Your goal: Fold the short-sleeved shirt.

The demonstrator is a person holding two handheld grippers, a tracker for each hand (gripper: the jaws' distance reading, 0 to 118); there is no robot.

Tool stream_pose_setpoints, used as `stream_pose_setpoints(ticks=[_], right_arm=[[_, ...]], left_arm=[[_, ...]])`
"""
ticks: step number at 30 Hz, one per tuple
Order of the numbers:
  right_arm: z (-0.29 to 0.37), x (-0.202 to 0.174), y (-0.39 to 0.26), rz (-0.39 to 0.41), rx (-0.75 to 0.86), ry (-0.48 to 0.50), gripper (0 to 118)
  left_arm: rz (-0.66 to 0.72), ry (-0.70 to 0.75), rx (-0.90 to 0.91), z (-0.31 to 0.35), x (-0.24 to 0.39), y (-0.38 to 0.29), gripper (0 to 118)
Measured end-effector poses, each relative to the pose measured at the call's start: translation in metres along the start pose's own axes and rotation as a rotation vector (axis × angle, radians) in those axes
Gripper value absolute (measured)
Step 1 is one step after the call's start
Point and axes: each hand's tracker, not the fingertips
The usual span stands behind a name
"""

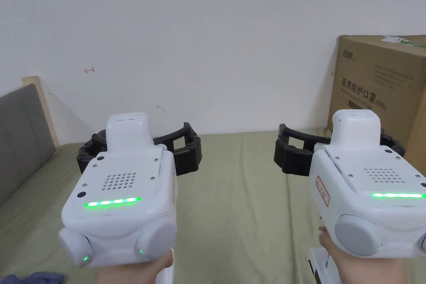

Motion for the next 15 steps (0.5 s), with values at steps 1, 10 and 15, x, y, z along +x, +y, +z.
stream_pose_setpoints(ticks=[1, 10, 15], right_arm=[[0.0000, 0.0000, -0.0002, -0.002, -0.002, 0.000, 118], [0.0001, -0.0002, -0.0013, -0.001, -0.002, 0.002, 118], [0.0004, 0.0007, -0.0012, -0.001, -0.002, -0.001, 118]], left_arm=[[-0.001, 0.000, 0.000, 0.0001, 0.0004, -0.0001, 116], [-0.012, -0.007, 0.000, -0.0009, 0.0026, -0.0011, 116], [-0.011, -0.008, -0.001, -0.0007, 0.0030, -0.0016, 116]])
